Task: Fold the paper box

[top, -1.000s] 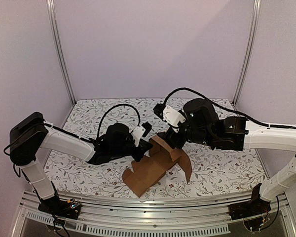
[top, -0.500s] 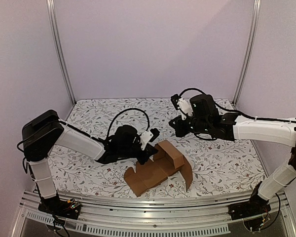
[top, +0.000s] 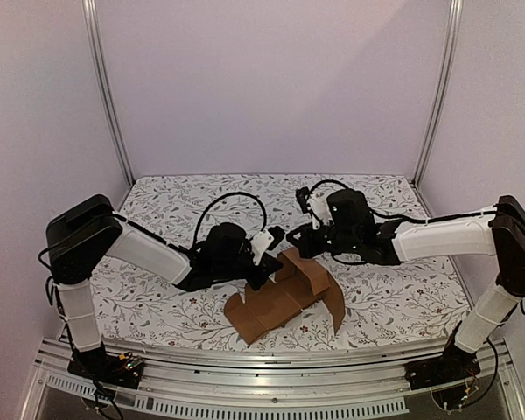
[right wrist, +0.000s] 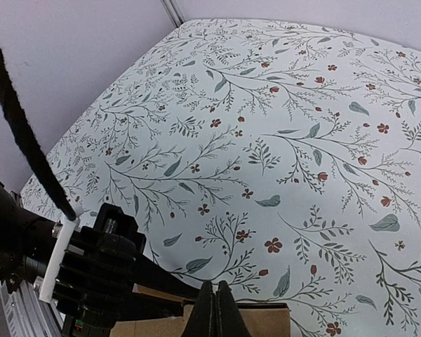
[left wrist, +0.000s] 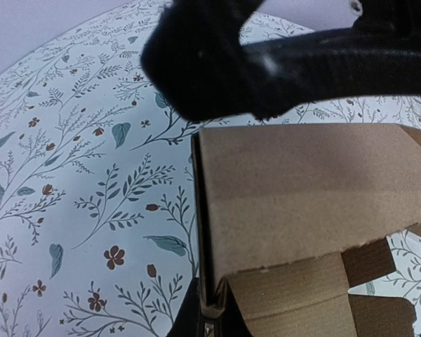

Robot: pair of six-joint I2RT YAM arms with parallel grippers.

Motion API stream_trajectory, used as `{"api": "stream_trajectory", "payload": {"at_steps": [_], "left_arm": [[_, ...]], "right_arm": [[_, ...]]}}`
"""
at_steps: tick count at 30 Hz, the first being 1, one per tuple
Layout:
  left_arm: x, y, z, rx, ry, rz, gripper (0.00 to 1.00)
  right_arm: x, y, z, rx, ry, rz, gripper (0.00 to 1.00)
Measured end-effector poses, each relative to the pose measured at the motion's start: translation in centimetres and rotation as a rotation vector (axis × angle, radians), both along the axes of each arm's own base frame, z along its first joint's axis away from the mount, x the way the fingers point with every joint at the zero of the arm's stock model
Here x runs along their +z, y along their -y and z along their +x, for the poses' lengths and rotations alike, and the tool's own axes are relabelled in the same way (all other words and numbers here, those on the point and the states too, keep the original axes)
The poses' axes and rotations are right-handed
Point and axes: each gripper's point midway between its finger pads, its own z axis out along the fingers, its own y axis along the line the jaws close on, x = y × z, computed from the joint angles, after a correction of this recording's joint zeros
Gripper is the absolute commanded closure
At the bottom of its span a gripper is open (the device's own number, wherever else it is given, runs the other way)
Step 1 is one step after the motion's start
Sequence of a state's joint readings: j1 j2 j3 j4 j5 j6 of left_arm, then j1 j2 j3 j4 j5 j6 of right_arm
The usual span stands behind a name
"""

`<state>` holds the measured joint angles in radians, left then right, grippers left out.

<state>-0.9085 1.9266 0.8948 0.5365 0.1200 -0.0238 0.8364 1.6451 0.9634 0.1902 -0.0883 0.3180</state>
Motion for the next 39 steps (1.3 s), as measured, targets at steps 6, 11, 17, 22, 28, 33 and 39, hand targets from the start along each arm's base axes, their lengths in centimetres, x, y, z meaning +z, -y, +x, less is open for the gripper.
{"api": "stream_trajectory", "payload": {"at_steps": [6, 11, 17, 22, 28, 33, 39], "left_arm": [[-0.1, 0.1, 0.1, 0.007, -0.002, -0.013, 1.0], [-0.1, 0.2, 0.1, 0.01, -0.004, -0.021, 0.95], [-0.5, 0.0, 0.0, 0.015, -0.014, -0.03, 0.82], [-1.6, -0.2, -0.3, 0.018, -0.037, -0.019, 0.73], [-2.2, -0.3, -0.3, 0.023, -0.048, -0.015, 0.71], [-2.1, -0.1, -0.2, 0.021, -0.047, -0.017, 0.71], [-1.3, 0.7, 0.1, 0.016, -0.033, -0.041, 0.7]], "right_arm": [[-0.3, -1.1, -0.6, 0.016, -0.016, 0.033, 1.0], [-2.3, -1.7, -1.1, 0.022, -0.049, 0.024, 1.0], [-3.4, -1.7, -1.5, 0.013, -0.055, 0.021, 1.0], [-3.8, -1.9, -1.9, 0.012, -0.056, 0.026, 1.0], [-3.8, -2.0, -1.8, -0.001, -0.056, 0.032, 1.0], [-3.8, -2.2, -1.9, 0.003, -0.054, 0.034, 1.0], [-3.8, -2.2, -1.9, 0.002, -0.055, 0.037, 1.0]]}}
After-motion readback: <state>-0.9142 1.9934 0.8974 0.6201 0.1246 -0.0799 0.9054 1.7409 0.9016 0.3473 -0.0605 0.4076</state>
